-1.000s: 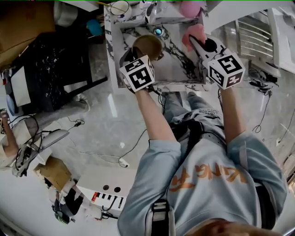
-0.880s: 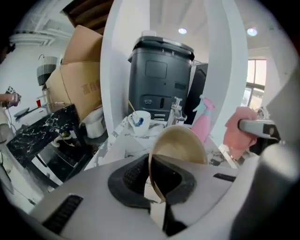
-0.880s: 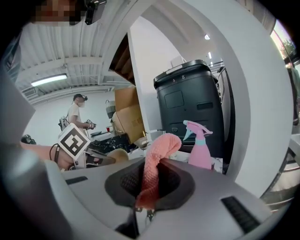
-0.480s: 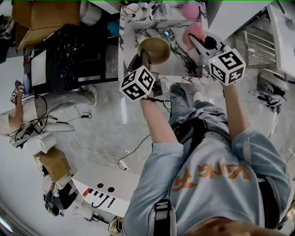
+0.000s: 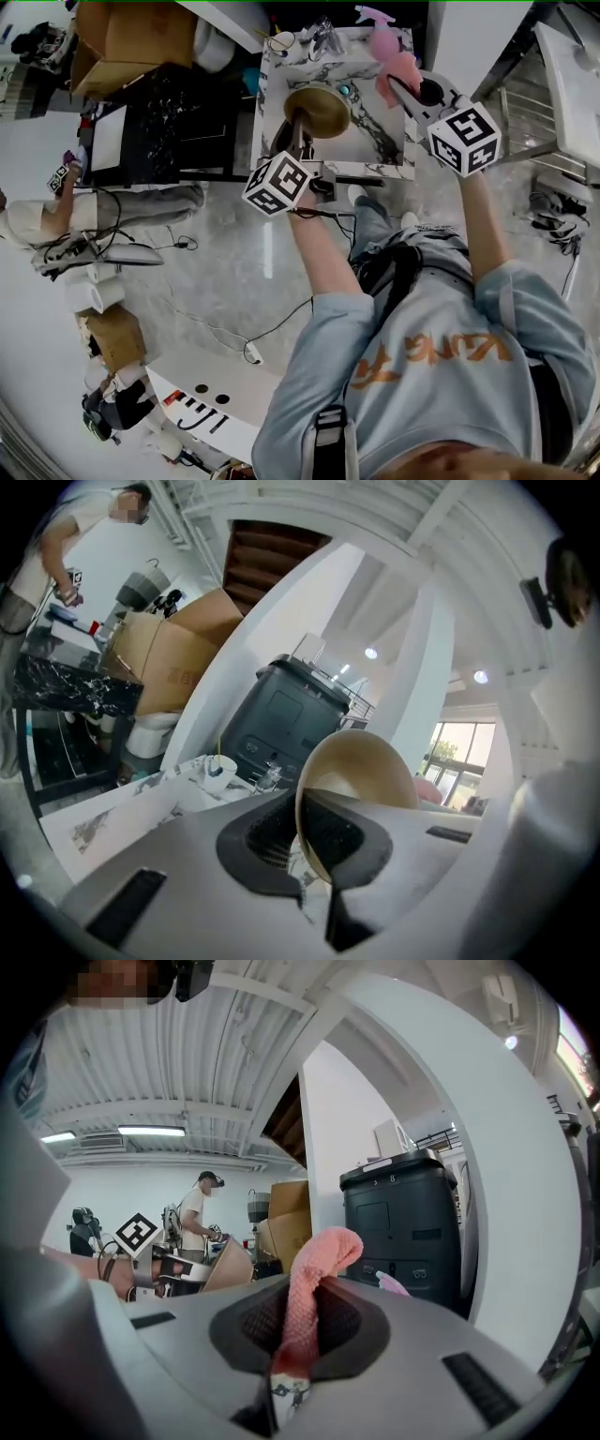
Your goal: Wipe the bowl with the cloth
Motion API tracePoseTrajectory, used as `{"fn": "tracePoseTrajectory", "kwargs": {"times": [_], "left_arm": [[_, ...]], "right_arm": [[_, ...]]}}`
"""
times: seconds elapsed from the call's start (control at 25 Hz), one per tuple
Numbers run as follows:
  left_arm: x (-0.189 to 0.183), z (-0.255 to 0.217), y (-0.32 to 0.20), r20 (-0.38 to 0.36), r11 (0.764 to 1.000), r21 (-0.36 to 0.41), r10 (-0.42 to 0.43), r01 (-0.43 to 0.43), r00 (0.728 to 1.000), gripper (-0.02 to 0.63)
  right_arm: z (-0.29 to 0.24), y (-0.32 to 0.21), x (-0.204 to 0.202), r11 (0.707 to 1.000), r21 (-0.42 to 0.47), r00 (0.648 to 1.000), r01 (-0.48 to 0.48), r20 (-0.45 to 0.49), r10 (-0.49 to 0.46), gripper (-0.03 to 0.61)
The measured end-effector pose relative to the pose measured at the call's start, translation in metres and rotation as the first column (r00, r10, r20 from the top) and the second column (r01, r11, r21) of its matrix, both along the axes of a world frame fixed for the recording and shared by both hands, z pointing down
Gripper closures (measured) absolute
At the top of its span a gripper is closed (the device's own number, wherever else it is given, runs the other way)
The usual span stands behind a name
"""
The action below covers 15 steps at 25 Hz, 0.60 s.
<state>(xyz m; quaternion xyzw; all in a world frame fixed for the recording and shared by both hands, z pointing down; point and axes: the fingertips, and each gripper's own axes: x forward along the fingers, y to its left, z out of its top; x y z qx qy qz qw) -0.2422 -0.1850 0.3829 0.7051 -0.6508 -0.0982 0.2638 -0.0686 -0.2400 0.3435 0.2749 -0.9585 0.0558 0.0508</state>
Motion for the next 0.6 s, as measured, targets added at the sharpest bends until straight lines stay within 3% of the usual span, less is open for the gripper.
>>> {"fn": "tracePoseTrajectory", "kwargs": {"times": [0.12, 0.28, 0.6], "left_arm": [[0.009, -0.013, 0.000, -0.044, 0.999, 0.046, 0.030, -0.028, 0.999, 0.584], [0.020, -0.019, -0.008, -0.020, 0.997, 0.046, 0.063, -0.062, 0.998, 0.584], [0.049, -0.018, -0.020, 0.019, 0.984, 0.008, 0.178, -0.178, 0.984, 0.584]], "right_arm": [[-0.008, 0.005, 0.001, 0.999, 0.032, 0.999, 0.043, -0.017, -0.043, 0.538], [-0.017, 0.016, -0.003, 0.987, 0.086, 0.990, 0.139, -0.032, -0.136, 0.538], [-0.022, 0.048, -0.013, 0.928, 0.164, 0.942, 0.334, -0.080, -0.325, 0.538]]}}
